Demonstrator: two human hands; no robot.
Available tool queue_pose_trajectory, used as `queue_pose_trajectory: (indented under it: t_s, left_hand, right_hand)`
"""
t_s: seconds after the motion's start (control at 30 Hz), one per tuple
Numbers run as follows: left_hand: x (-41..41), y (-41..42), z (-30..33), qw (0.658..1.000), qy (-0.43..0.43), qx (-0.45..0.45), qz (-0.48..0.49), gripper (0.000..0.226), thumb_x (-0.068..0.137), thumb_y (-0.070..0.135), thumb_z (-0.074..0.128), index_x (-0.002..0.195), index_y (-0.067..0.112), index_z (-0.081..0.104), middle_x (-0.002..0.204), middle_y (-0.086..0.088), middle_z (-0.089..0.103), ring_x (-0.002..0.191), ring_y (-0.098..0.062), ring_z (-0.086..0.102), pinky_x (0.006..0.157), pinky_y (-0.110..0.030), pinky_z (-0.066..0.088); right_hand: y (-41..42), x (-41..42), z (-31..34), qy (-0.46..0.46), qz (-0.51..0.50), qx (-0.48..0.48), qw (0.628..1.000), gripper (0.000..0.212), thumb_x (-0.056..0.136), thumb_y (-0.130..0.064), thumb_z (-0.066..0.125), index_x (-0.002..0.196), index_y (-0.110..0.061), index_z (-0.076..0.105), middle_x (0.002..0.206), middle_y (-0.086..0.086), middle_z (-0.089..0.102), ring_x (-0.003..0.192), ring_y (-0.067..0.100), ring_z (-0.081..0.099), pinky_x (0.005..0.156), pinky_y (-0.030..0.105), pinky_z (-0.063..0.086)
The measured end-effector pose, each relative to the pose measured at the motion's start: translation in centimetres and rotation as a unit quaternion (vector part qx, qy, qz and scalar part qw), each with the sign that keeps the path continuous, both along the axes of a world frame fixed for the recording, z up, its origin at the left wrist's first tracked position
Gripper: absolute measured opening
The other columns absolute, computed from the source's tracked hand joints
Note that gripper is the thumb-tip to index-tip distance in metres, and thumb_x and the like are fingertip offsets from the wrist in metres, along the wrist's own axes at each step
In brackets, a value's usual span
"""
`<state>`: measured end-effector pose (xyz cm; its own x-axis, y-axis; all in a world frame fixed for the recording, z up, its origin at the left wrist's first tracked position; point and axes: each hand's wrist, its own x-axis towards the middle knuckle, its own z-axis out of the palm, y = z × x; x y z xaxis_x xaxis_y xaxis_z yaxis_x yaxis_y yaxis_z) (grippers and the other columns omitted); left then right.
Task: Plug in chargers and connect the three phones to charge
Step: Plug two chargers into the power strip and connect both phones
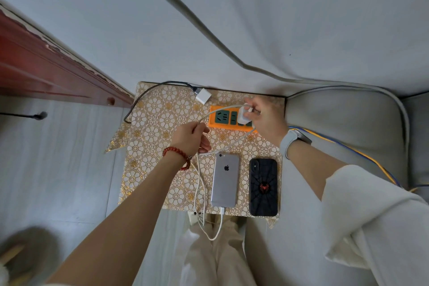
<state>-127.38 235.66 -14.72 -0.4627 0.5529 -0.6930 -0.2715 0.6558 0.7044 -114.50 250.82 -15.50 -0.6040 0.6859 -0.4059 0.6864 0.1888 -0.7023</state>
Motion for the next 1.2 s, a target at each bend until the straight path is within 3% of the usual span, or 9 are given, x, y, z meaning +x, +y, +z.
queue_pose_trajectory:
  t_s: [0.13, 0.33, 0.47, 0.6, 0.73, 0.83, 0.97, 1.1, 1.2]
  left_hand:
    - [0.1, 0.0, 0.1, 1.000, 0.017, 0.003, 0.001, 0.027, 0.093, 0.015, 0.042, 0.072, 0.012, 0.059, 0.053, -0.005, 0.060, 0.041, -0.007, 0.061, 0.046, -0.022, 0.056]
    - [0.2, -0.4, -0.3, 0.990, 0.132, -0.001, -0.048, 0.024, 0.093, 0.020, 0.042, 0.085, 0.008, 0.062, 0.057, -0.002, 0.060, 0.054, -0.015, 0.060, 0.055, -0.026, 0.054]
    - [-0.1, -0.8, -0.4, 0.942, 0.302, -0.027, -0.148, 0.029, 0.093, 0.029, 0.041, 0.082, 0.009, 0.060, 0.069, -0.006, 0.065, 0.064, -0.025, 0.059, 0.058, -0.033, 0.049]
    - [-0.3, -1.3, -0.8, 0.902, 0.382, -0.068, -0.190, 0.029, 0.092, 0.037, 0.040, 0.084, 0.015, 0.058, 0.074, -0.005, 0.065, 0.064, -0.023, 0.053, 0.054, -0.028, 0.037]
    - [-0.7, -1.8, -1.0, 0.885, 0.388, -0.108, -0.233, 0.037, 0.092, 0.043, 0.036, 0.087, 0.014, 0.058, 0.079, -0.006, 0.068, 0.072, -0.028, 0.060, 0.060, -0.032, 0.044]
    - [-0.7, -1.7, -0.8, 0.894, 0.368, -0.107, -0.231, 0.041, 0.092, 0.045, 0.032, 0.087, 0.013, 0.057, 0.078, -0.008, 0.069, 0.072, -0.029, 0.063, 0.066, -0.038, 0.052]
    - [-0.6, -1.3, -0.5, 0.905, 0.352, -0.105, -0.213, 0.043, 0.092, 0.047, 0.030, 0.085, 0.014, 0.056, 0.076, -0.008, 0.070, 0.070, -0.028, 0.065, 0.067, -0.042, 0.054]
    - [-0.4, -1.7, -0.7, 0.906, 0.352, -0.109, -0.207, 0.042, 0.092, 0.047, 0.029, 0.085, 0.015, 0.056, 0.075, -0.007, 0.069, 0.070, -0.027, 0.064, 0.065, -0.042, 0.054]
    - [-0.4, -2.0, -0.7, 0.908, 0.348, -0.117, -0.200, 0.042, 0.092, 0.047, 0.029, 0.085, 0.016, 0.056, 0.075, -0.007, 0.069, 0.071, -0.028, 0.064, 0.065, -0.042, 0.054]
  right_hand:
    - [0.2, 0.5, -0.1, -0.016, 0.038, 0.039, 0.998, 0.016, 0.083, -0.009, 0.059, 0.099, -0.007, 0.056, 0.128, 0.007, 0.059, 0.112, 0.028, 0.058, 0.093, 0.044, 0.048]
    - [0.3, 0.7, 0.1, -0.033, 0.077, 0.101, 0.991, 0.035, 0.084, -0.012, 0.058, 0.118, -0.013, 0.059, 0.116, 0.013, 0.065, 0.108, 0.031, 0.054, 0.094, 0.044, 0.042]
    - [0.2, 0.7, -0.2, -0.052, 0.059, 0.141, 0.987, 0.037, 0.084, -0.014, 0.059, 0.120, -0.012, 0.059, 0.122, 0.012, 0.062, 0.115, 0.032, 0.047, 0.098, 0.042, 0.038]
    - [0.2, 0.9, 0.0, -0.018, 0.062, 0.128, 0.990, 0.035, 0.082, -0.006, 0.058, 0.117, -0.009, 0.061, 0.121, 0.011, 0.063, 0.113, 0.030, 0.053, 0.098, 0.040, 0.042]
    - [0.3, 0.8, 0.2, 0.006, 0.016, 0.089, 0.996, 0.034, 0.082, -0.001, 0.054, 0.114, -0.008, 0.063, 0.121, 0.011, 0.063, 0.108, 0.027, 0.058, 0.096, 0.037, 0.045]
    - [0.4, 0.6, 0.5, 0.003, -0.025, 0.048, 0.999, 0.033, 0.082, -0.003, 0.055, 0.113, -0.010, 0.064, 0.115, 0.011, 0.066, 0.094, 0.019, 0.058, 0.083, 0.025, 0.044]
    - [0.8, 0.6, 0.9, 0.003, -0.017, 0.017, 1.000, 0.033, 0.082, -0.004, 0.056, 0.114, -0.010, 0.063, 0.121, 0.009, 0.063, 0.106, 0.022, 0.058, 0.093, 0.034, 0.047]
    - [-0.4, 1.3, 0.1, -0.013, -0.026, 0.028, 0.999, 0.033, 0.082, -0.007, 0.058, 0.114, -0.012, 0.063, 0.115, 0.012, 0.066, 0.094, 0.020, 0.058, 0.081, 0.031, 0.047]
    - [-0.9, 1.3, -0.6, -0.037, -0.009, 0.058, 0.998, 0.035, 0.082, -0.012, 0.059, 0.118, -0.012, 0.061, 0.120, 0.013, 0.063, 0.109, 0.030, 0.053, 0.094, 0.041, 0.045]
